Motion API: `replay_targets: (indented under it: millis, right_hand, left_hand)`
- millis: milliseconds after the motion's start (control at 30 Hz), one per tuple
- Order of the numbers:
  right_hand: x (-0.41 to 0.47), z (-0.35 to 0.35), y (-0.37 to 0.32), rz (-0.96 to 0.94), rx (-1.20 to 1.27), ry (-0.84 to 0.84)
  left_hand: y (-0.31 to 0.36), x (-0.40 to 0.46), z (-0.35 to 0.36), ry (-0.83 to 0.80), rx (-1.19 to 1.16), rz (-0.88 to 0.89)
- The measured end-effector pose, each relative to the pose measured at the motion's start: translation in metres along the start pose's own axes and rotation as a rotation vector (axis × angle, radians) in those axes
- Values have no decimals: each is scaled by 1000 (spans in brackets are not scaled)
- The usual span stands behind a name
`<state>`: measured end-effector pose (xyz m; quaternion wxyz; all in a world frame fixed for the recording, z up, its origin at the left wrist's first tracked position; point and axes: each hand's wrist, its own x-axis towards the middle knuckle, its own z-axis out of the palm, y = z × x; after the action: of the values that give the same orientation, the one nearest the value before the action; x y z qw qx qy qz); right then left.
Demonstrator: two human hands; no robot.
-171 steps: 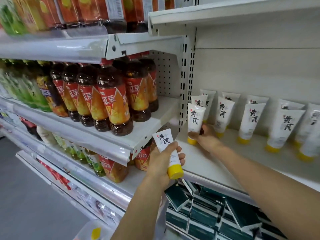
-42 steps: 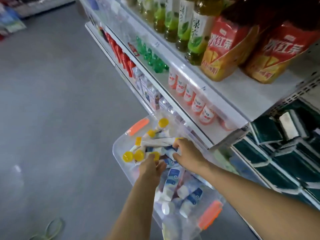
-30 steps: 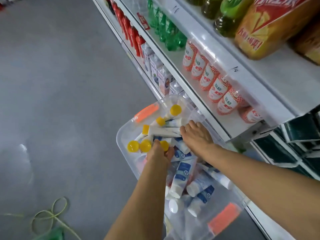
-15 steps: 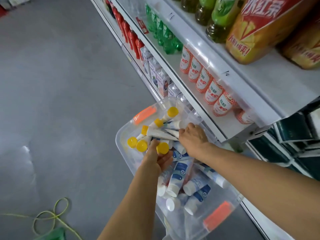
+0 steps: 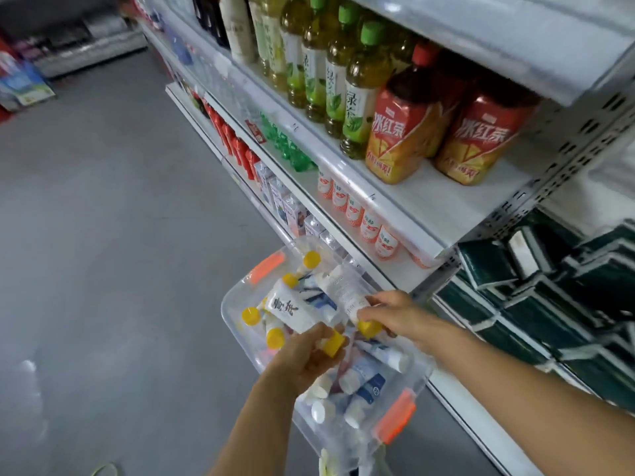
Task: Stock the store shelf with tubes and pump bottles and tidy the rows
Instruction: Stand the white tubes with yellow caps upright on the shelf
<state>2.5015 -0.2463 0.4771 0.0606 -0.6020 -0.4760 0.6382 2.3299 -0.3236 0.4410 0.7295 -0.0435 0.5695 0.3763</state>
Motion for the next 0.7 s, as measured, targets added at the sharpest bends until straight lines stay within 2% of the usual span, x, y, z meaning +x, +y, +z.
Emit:
replay_targets:
  millis: [133, 300, 467, 700]
  right_hand:
    - [-38, -11, -1, 23, 307, 7]
    - [-92, -20, -7, 62, 602, -59]
    - [-140, -34, -1, -39, 827, -98]
    - [-196, -62, -4, -231, 669, -17]
  left_hand:
    - [3, -29, 16, -47, 93, 178]
    - [2, -70, 50, -205, -43, 354]
    - [-4, -114, 101, -295, -77, 532]
    - [-12, -145, 153, -191, 45, 656]
